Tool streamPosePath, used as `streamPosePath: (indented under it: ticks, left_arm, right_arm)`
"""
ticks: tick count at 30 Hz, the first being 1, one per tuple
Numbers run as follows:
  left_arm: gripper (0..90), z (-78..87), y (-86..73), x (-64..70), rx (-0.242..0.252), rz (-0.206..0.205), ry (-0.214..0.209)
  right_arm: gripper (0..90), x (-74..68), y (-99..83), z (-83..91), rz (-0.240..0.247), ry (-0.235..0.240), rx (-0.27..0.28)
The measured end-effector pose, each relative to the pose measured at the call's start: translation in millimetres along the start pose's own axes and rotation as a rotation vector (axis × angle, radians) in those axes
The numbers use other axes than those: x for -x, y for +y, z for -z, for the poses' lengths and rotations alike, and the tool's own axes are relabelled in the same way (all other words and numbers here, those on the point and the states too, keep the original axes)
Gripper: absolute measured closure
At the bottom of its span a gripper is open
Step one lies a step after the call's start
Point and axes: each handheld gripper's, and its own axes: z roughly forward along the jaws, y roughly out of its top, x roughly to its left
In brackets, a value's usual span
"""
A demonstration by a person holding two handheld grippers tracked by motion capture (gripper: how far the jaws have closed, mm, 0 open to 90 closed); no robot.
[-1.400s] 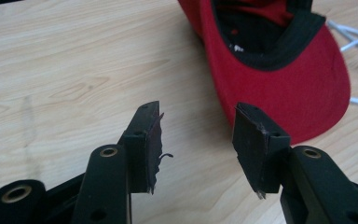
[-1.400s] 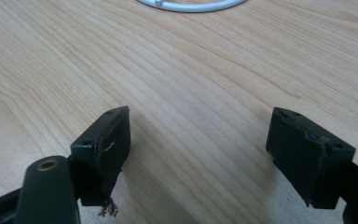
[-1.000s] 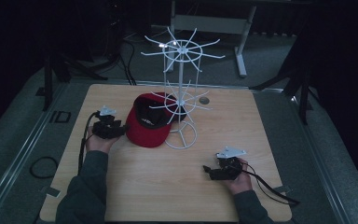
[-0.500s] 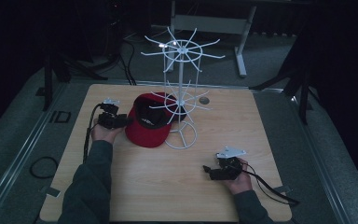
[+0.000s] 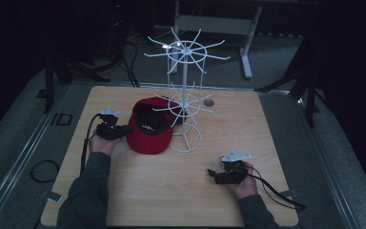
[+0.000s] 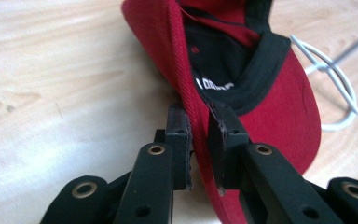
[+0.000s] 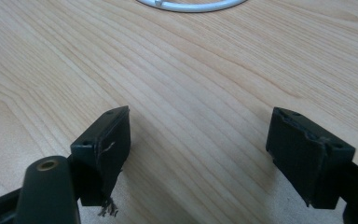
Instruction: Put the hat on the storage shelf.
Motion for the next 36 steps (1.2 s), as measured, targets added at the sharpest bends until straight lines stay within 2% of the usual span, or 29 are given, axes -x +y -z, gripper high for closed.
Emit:
streamPosePath:
  ticks: [5,11,19,23,27,29,32,35,36]
  left_arm:
    - [77.4,1.1,-8.8,7.9,-0.012,0.002,-0.054]
    - [73.1,-9.8,-13.2,16.0,-0.059,-0.015,-0.109]
    - [69.6,-27.5,-16.1,21.0,-0.089,0.012,-0.174]
    - [69.6,-36.4,-18.2,22.8,-0.096,0.049,-0.238]
    - [64.8,-47.1,-19.5,29.8,-0.126,0.045,-0.257]
    - [64.6,-51.1,-21.1,31.7,-0.12,0.05,-0.268]
    - [67.6,-52.8,-23.6,30.2,-0.101,0.093,-0.284]
    - [73.7,-50.4,-26.4,26.6,-0.069,0.135,-0.327]
    - [74.8,-49.7,-26.6,26.1,-0.069,0.138,-0.322]
  right_arm:
    - [21.7,0.0,0.0,0.0,0.0,0.0,0.0]
    - [21.7,0.0,0.0,0.0,0.0,0.0,0.0]
    - [21.7,0.0,0.0,0.0,0.0,0.0,0.0]
    - [21.7,0.0,0.0,0.0,0.0,0.0,0.0]
    - [21.7,0.0,0.0,0.0,0.0,0.0,0.0]
    - [21.7,0.0,0.0,0.0,0.0,0.0,0.0]
    - [21.7,0.0,0.0,0.0,0.0,0.0,0.0]
    - [21.7,0.0,0.0,0.0,0.0,0.0,0.0]
    - [21.7,0.0,0.0,0.0,0.0,0.0,0.0]
